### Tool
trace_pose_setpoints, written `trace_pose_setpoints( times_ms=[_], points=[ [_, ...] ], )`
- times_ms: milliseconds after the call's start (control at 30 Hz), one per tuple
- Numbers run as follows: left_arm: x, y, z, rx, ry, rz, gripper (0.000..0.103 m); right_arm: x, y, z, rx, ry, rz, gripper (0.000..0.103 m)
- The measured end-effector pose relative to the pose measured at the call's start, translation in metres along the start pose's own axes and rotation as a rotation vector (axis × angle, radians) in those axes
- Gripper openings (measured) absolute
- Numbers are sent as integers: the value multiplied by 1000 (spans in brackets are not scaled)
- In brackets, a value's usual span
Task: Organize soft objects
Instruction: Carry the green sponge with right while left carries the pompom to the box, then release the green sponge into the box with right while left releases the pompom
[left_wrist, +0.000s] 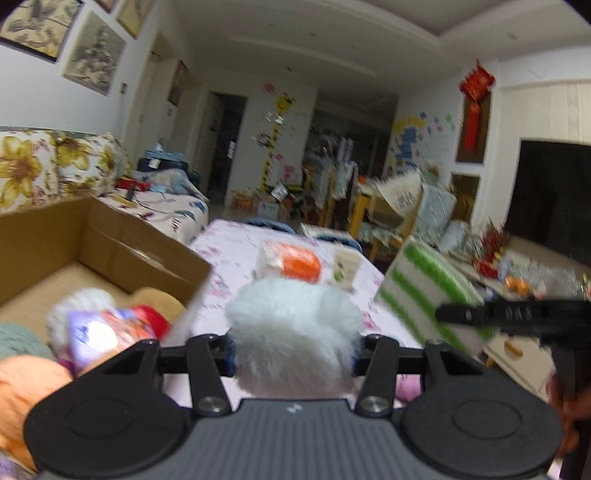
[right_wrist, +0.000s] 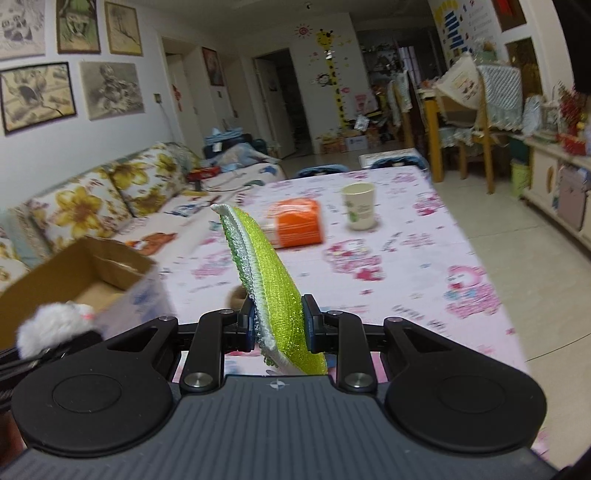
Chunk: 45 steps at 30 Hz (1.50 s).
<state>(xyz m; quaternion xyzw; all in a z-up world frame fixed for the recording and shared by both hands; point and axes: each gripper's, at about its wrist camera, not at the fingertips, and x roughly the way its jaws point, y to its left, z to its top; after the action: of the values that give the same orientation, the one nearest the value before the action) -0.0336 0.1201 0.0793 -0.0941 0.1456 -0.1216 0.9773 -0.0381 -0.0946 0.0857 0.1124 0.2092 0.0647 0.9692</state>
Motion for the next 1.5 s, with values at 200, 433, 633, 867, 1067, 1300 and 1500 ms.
trace_pose_setpoints(
  times_ms=[200,433,633,867,1067,1300,1500],
  points=[
    [-19,29,16,-74,-94,60,49,7,37,-4,9,28,113,29],
    [-32,58,25,-174,-160,180,49,28,91,-2,-15,52,223,29],
    [-36,83,26,-249,-166,317,49,58,140,12,-47,40,291,29],
    [-40,109,27,-300,-149,398,49,91,182,21,-140,35,308,30],
    [-39,119,27,-306,-135,435,49,110,203,14,-201,64,296,32],
    [-40,116,26,-286,-132,451,50,119,217,6,-271,62,257,72],
    [-40,117,28,-276,-138,436,64,97,206,14,-240,12,262,98]
  ],
)
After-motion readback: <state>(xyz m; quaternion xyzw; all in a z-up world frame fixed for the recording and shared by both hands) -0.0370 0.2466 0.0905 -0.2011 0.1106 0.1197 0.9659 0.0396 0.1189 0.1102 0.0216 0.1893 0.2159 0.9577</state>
